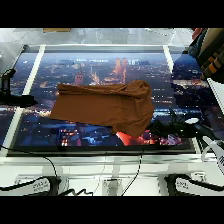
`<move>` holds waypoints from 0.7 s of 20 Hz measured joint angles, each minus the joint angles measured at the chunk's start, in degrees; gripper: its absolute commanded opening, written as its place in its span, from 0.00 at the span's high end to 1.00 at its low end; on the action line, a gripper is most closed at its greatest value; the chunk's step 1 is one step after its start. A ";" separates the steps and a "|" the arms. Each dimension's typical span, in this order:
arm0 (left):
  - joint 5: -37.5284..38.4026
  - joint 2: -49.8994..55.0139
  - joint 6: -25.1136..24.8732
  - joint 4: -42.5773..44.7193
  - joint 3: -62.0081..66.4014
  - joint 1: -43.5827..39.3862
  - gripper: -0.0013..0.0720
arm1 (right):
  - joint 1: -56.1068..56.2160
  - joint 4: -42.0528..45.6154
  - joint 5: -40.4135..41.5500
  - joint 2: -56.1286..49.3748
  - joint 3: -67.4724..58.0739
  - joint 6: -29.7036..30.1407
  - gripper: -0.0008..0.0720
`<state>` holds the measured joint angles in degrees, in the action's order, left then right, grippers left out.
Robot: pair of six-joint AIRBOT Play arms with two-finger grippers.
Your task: Fold the clothes and pants, and hang the long-sleeved shirts on hangers.
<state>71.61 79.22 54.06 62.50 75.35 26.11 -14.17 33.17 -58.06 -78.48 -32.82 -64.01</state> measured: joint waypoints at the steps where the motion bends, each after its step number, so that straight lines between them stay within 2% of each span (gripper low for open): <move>1: -0.04 0.00 0.00 -0.04 0.00 0.00 0.97 | 0.11 -1.31 0.20 -0.87 0.04 0.52 0.57; 4: -0.68 0.04 0.00 -0.13 0.00 0.00 0.97 | 1.27 -4.63 2.23 -2.40 0.09 3.43 0.58; 5: -0.92 0.04 0.00 -0.22 0.00 0.00 0.97 | 1.99 -5.81 3.50 -2.69 0.09 4.66 0.70; 8: -1.49 0.04 0.00 -0.24 0.00 0.00 0.97 | 4.39 -8.37 6.80 -3.17 0.07 8.04 0.74; 9: -1.55 0.09 0.00 -0.24 0.00 0.00 0.97 | 4.96 -8.74 7.32 -3.19 0.04 8.90 0.89; 10: -1.66 0.13 0.00 -0.24 0.00 0.02 0.96 | 5.38 -8.85 8.04 -3.28 0.07 9.46 0.97; 11: -1.75 0.28 0.00 -0.20 0.00 0.04 0.95 | 5.66 -8.96 8.37 -3.21 0.09 9.94 0.97; 12: -1.77 0.50 0.00 -0.11 0.00 0.04 0.84 | 5.95 -9.16 8.50 -3.02 0.04 10.32 0.97; 14: -1.86 1.31 0.35 -0.02 0.00 0.04 0.32 | 6.19 -9.35 8.85 -2.23 0.07 10.88 0.97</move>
<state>69.76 80.53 54.41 62.48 75.35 26.15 -7.99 23.81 -49.21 -80.71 -32.75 -53.12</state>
